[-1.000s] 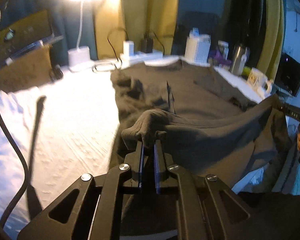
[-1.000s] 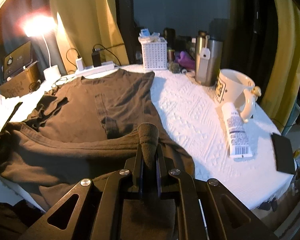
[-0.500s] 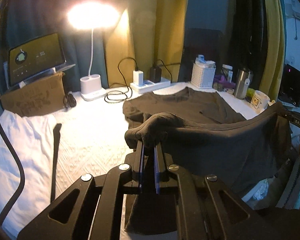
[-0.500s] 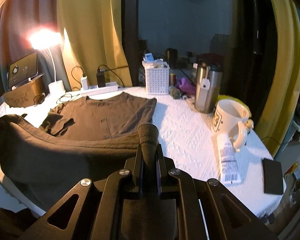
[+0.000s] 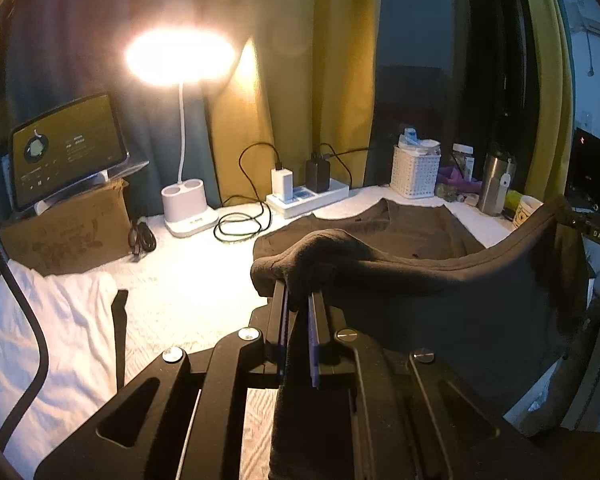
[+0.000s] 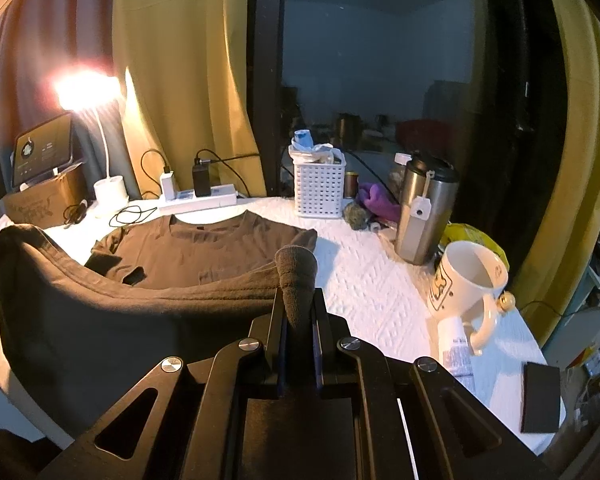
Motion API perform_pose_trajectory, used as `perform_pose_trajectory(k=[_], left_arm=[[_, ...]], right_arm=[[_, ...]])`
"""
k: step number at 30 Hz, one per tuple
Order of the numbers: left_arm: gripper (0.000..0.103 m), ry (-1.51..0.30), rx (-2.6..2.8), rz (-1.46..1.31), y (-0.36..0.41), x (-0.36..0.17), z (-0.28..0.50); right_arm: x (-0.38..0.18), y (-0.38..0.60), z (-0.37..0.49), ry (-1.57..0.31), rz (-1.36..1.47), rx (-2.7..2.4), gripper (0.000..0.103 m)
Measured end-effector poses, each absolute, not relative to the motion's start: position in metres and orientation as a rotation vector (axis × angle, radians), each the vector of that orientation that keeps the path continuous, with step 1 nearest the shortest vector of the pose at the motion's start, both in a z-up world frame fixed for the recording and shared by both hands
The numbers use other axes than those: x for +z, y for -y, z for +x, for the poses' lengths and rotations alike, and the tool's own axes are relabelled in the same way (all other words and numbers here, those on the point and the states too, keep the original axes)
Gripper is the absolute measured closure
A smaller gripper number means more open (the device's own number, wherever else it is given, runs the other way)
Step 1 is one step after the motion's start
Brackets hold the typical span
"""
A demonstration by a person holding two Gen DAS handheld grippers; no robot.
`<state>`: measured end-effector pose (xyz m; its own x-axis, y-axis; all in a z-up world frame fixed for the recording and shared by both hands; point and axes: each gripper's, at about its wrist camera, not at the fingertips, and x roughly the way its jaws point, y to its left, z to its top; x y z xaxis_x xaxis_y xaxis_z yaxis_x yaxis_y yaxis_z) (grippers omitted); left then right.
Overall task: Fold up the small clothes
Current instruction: 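Lay the held hem over the collar with both grippers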
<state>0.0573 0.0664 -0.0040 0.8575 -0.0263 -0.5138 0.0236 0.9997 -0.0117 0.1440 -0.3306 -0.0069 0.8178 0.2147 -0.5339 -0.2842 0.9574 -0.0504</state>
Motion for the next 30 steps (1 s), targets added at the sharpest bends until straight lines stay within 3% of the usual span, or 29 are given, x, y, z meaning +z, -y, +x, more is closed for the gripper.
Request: perform_pose_trajectory(k=[20, 30], left_arm=[[0.096, -0.485, 0.032, -0.037, -0.089, 0.019, 0.124], [0.094, -0.769, -0.007, -0.152, -0.097, -0.05, 0.167]], right_arm=[[0.009, 0.317, 0.227, -0.557, -0.153, 0.283, 0.094], [-0.009, 0.312, 0.252, -0.613, -0.163, 0.297, 0.094]])
